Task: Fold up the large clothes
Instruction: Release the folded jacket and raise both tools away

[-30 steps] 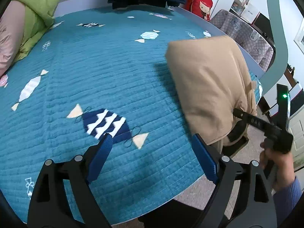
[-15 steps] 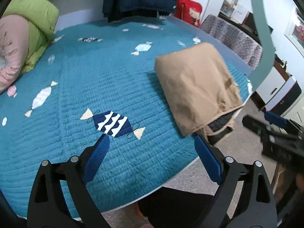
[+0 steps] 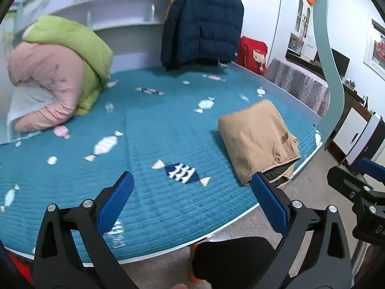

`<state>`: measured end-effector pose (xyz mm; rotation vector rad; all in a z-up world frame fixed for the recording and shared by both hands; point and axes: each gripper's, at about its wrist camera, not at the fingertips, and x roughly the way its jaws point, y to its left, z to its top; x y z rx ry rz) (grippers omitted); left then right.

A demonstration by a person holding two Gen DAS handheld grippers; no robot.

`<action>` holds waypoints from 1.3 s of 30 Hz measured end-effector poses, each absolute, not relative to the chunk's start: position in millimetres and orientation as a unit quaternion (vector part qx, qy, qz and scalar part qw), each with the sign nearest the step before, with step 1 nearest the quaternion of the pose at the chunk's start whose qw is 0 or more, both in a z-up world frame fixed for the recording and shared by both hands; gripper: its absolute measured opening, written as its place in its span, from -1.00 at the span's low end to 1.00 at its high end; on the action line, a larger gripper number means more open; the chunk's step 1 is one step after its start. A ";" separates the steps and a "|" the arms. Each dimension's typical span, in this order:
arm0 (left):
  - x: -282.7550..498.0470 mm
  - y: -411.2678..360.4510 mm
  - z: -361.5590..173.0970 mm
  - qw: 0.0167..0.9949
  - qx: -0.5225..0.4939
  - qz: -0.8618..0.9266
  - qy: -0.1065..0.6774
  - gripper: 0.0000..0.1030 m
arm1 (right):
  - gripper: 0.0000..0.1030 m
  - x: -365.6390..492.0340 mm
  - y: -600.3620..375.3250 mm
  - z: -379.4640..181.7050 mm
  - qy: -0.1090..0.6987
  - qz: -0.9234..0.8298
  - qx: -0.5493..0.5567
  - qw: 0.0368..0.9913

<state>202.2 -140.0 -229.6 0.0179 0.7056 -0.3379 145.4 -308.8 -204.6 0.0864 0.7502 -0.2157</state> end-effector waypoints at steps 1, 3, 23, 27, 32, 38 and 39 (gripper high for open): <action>196.1 -133.3 -222.1 0.927 0.011 -0.161 0.339 0.90 | 0.85 140.4 -303.0 -198.7 0.360 -0.100 0.043 0.927; 183.8 -120.5 -208.2 0.933 0.011 -0.153 0.326 0.90 | 0.85 131.9 -291.3 -188.3 0.347 -0.091 0.040 0.933; 60.0 -0.4 -86.7 0.982 -0.007 -0.016 0.189 0.91 | 0.85 59.0 -178.6 -90.5 0.205 0.024 -0.044 0.977; 41.9 10.0 -73.6 0.984 -0.015 -0.009 0.179 0.91 | 0.85 49.7 -176.2 -79.0 0.181 0.039 -0.038 0.982; 23.9 12.3 -60.5 0.985 -0.009 0.010 0.175 0.91 | 0.85 44.2 -178.3 -70.5 0.167 0.051 -0.035 0.984; 11.7 10.8 -45.7 0.988 -0.004 0.018 0.151 0.91 | 0.85 35.0 -181.8 -60.9 0.150 0.054 -0.033 0.987; 10.9 9.8 -44.0 0.989 -0.004 0.017 0.148 0.91 | 0.85 33.2 -182.6 -59.1 0.147 0.054 -0.032 0.987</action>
